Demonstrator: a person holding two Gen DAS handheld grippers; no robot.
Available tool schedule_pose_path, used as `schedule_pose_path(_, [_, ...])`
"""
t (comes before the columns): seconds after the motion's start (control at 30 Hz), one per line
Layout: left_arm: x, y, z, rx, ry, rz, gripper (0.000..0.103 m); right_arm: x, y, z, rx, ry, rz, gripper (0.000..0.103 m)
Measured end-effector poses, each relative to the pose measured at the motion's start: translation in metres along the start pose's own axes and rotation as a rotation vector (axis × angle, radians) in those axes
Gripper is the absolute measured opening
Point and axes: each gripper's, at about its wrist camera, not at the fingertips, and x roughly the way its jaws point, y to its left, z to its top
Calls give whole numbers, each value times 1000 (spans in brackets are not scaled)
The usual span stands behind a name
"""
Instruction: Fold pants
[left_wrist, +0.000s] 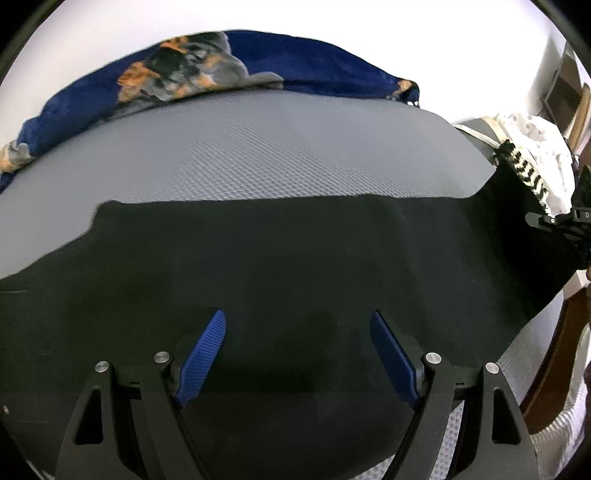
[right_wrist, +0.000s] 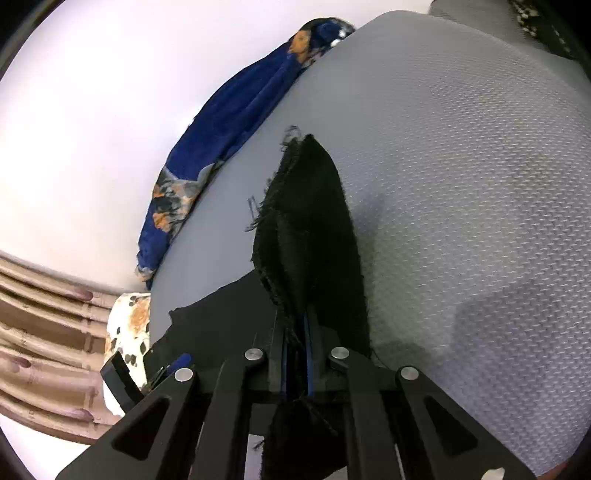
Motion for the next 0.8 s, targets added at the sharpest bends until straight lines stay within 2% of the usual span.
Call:
schedule_pose_path(0.23, [-30,27,-10,-7,-54,53,81,18,33,-7,-31,39,50,7])
schedule_pose_path(0.37, [-45,53,-17,-62,-74,76,81,34,54,-13,-53,68,66,7])
schedule_pose_path(0.6, [-63,93,-27,-165,-83,85,81,75,86,-27,-93,155,61,7])
schedule_pose_path(0.8, [-64,110,-33,-208,-65,80,81,112,113,-43,-113,209,100,7])
